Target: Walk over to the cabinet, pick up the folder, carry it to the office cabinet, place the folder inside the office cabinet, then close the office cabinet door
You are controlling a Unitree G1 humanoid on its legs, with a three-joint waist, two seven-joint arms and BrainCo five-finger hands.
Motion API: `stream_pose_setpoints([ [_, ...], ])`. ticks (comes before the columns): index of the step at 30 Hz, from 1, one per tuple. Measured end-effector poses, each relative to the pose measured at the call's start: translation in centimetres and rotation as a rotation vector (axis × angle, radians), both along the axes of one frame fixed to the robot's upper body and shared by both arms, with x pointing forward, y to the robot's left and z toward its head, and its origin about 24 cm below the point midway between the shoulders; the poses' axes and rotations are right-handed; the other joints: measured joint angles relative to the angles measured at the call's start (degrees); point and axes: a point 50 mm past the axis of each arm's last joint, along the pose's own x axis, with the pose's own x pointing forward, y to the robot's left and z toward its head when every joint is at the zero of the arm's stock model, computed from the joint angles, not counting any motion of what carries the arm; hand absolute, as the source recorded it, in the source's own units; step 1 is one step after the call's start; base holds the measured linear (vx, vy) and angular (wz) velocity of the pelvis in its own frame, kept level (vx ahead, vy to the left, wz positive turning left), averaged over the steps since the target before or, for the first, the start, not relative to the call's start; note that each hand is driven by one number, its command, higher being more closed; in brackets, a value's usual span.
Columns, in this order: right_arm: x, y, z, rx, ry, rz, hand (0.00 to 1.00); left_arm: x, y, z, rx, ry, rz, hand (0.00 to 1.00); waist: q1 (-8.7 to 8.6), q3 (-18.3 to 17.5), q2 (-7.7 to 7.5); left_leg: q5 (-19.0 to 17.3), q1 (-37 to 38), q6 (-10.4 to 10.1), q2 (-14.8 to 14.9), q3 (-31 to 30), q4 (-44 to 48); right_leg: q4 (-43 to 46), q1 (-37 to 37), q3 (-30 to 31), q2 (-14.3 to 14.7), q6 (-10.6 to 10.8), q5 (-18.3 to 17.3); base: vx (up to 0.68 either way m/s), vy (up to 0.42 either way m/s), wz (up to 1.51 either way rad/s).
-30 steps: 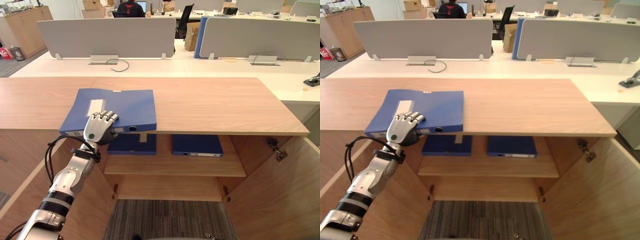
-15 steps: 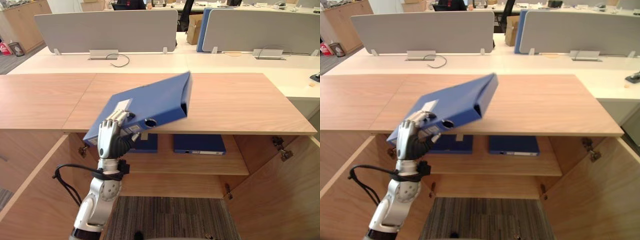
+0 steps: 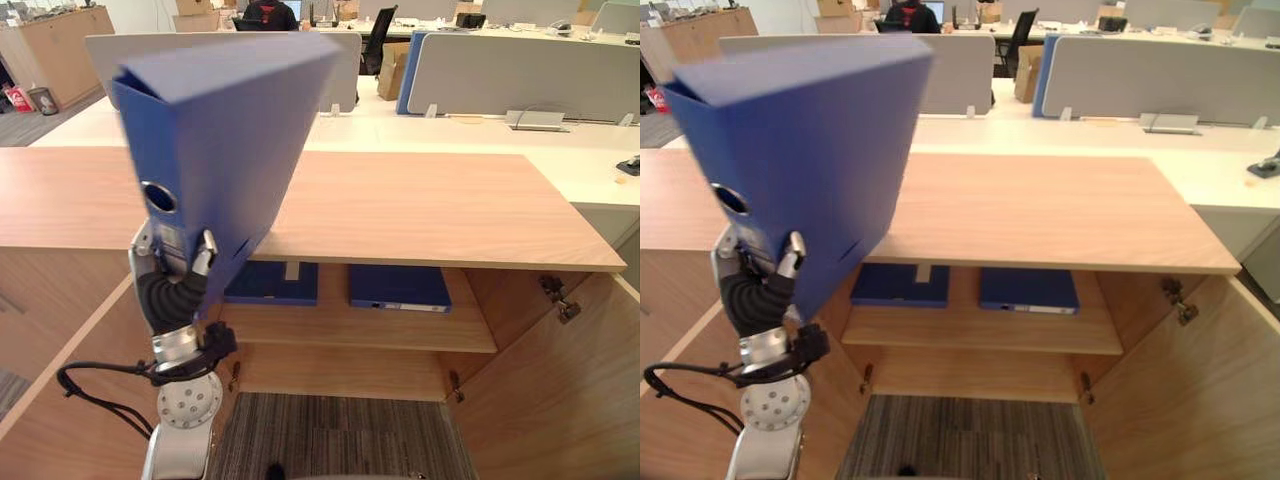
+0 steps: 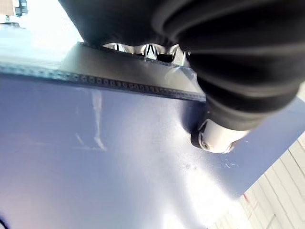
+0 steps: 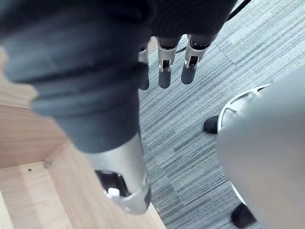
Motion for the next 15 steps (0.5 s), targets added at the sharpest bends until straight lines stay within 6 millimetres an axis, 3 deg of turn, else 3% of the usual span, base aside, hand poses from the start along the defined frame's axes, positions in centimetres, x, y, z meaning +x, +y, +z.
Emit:
stream_pose_setpoints([
  [5, 0.3, 0.3, 0.0, 0.005, -0.005, 0.026, 0.0, 0.4, 0.4, -0.5, -0.49, -0.037, -0.353, 1.0, 0.09, -0.3, -0.42, 0.4, -0.5, 0.3, 0.0, 0.0, 0.0, 0.3, -0.2, 0.0, 0.0, -0.1, 0.1, 0.0, 0.0, 0.0],
  [11, 1.8, 0.3, 0.7, -0.035, -0.109, 0.094, 0.0, 0.3, 0.7, -1.2, -0.708, -0.066, -0.47, 1.0, -0.05, -0.2, -0.24, 0.6, -0.4, 0.4, 0.1, 0.1, 0.0, 0.7, -0.4, 0.1, 0.1, -0.2, 0.1, -0.02, 0.0, -0.01],
  [15, 5.2, -0.5, 3.8, -0.182, -0.336, 0.044, 0.0, -1.0, 1.7, -3.1, -0.789, -0.026, -0.421, 1.0, -0.65, -0.1, -0.1, 0.6, -0.5, 0.3, 0.6, 1.1, 0.0, 0.8, -1.8, 1.3, 0.1, -0.3, 0.2, -0.05, 0.001, -0.15],
])
